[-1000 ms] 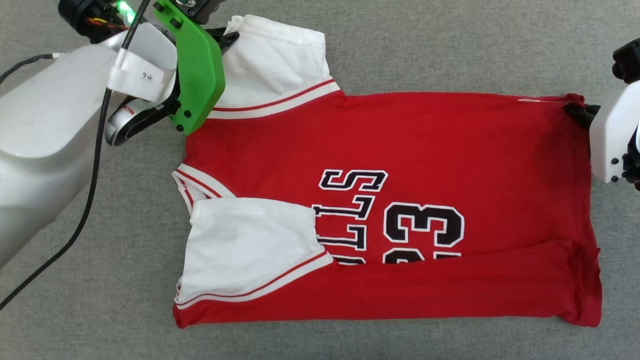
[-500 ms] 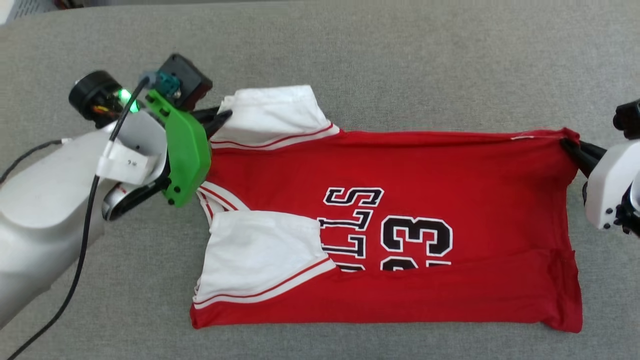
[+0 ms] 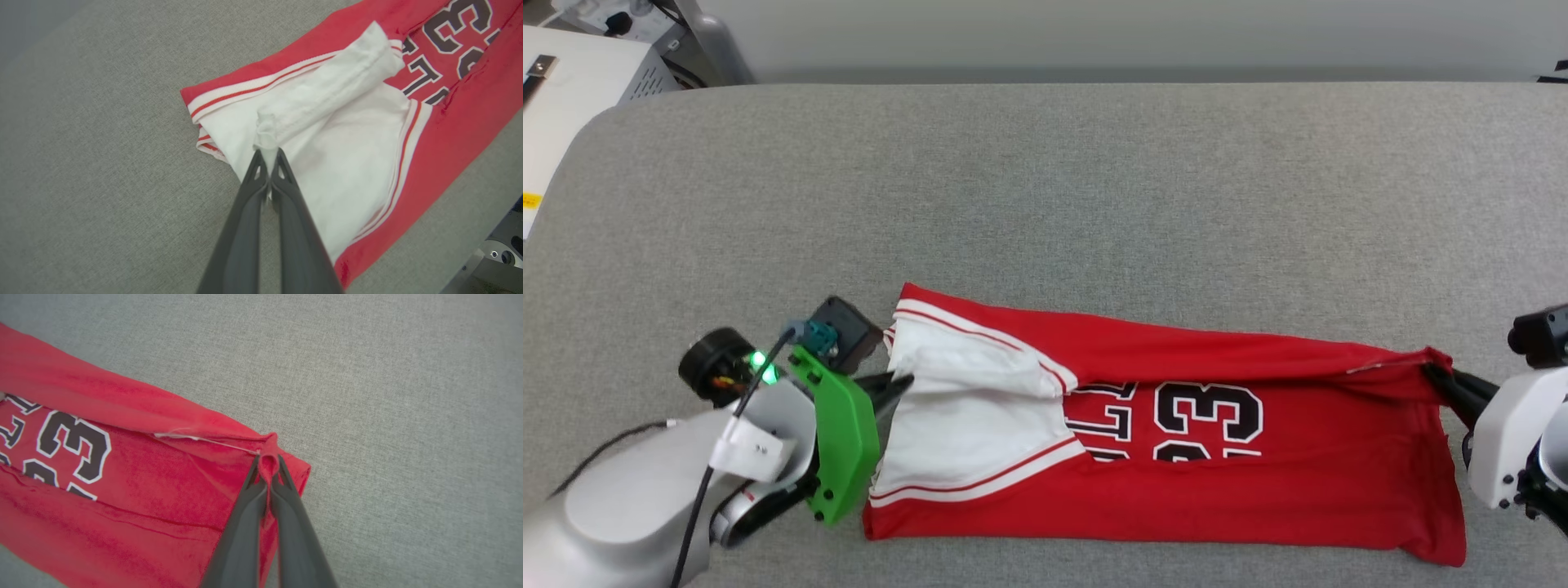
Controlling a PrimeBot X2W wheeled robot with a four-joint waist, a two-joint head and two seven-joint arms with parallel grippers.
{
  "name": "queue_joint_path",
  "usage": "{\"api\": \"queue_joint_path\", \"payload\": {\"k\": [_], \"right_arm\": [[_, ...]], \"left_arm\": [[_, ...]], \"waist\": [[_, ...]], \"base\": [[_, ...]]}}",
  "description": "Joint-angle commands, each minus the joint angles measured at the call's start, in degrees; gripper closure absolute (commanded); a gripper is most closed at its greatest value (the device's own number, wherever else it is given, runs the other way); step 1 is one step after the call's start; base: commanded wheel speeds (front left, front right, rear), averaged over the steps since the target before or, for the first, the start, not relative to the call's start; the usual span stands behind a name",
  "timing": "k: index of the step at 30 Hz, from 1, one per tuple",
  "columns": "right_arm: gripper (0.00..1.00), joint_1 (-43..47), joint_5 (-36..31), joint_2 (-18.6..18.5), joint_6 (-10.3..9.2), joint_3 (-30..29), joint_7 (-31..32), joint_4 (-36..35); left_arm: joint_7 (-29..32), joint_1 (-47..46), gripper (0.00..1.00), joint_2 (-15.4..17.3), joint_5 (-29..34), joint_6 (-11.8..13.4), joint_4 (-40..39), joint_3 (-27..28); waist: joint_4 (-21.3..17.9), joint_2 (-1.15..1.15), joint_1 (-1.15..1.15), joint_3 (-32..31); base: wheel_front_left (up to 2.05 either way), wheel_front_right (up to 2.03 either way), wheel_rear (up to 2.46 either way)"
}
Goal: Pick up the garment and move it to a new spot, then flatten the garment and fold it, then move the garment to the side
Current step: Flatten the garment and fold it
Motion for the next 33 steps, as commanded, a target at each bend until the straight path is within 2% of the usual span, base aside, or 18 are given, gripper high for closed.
{"api": "queue_joint_path", "payload": {"k": [1,8,16,17,18,19,23,28,33], "right_arm": [[1.0,1.65,0.33,0.12,-0.03,-0.42,-0.49,-0.52],[1.0,8.41,0.85,1.31,-0.03,-3.29,-0.62,-2.32],[1.0,12.83,1.06,3.79,-0.03,-5.43,2.12,-1.69],[0.77,13.17,1.04,4.69,-0.03,-5.34,2.63,-0.98],[0.15,13.28,1.55,5.23,-0.03,-5.55,2.63,-1.07],[0.0,13.28,1.72,5.48,-0.03,-5.94,2.33,-1.24],[0.0,13.7,2.78,5.31,-0.03,-7.72,0.63,-4.07],[0.0,15.44,5.66,3.49,-0.03,-11.92,-0.14,-10.36],[0.0,16.23,6.17,0.74,-0.03,-16.4,2.32,-15.94]], "left_arm": [[-0.22,2.26,1.0,0.39,-0.5,0.59,-0.55,0.11],[0.08,9.14,1.0,0.43,-1.26,2.51,-2.75,0.11],[-1.2,12.42,1.0,-1.74,-2.83,2.53,0.23,0.11],[-2.0,12.61,0.94,-2.4,-1.96,2.97,1.78,0.11],[-2.88,12.7,0.47,-2.8,-1.59,3.41,2.45,0.26],[-3.96,12.8,0.0,-3.12,-1.36,3.87,2.81,0.61],[-10.21,13.56,0.0,-3.81,-0.84,6.75,3.05,3.24],[-19.86,15.6,0.0,-4.14,1.16,13.56,2.76,6.94],[-24.06,18.28,0.0,-5.21,3.56,20.43,1.28,12.5]], "waist": [[0.45,0.0,0.01,-0.92],[0.66,0.0,0.01,-1.37],[0.45,0.0,0.01,0.23],[0.33,0.0,0.01,0.45],[0.31,0.0,0.01,0.44],[0.28,0.0,0.01,0.39],[0.3,0.0,0.01,-0.66],[0.47,0.0,0.01,-2.65],[0.92,0.0,0.01,-3.27]], "base": [[0.0,0.0,0.0],[0.0,0.0,0.0],[0.0,0.0,0.0],[0.0,0.0,0.0],[0.0,0.0,0.0],[0.0,0.0,0.0],[0.0,0.0,0.0],[0.0,0.0,0.0],[0.0,0.0,0.0]]}}
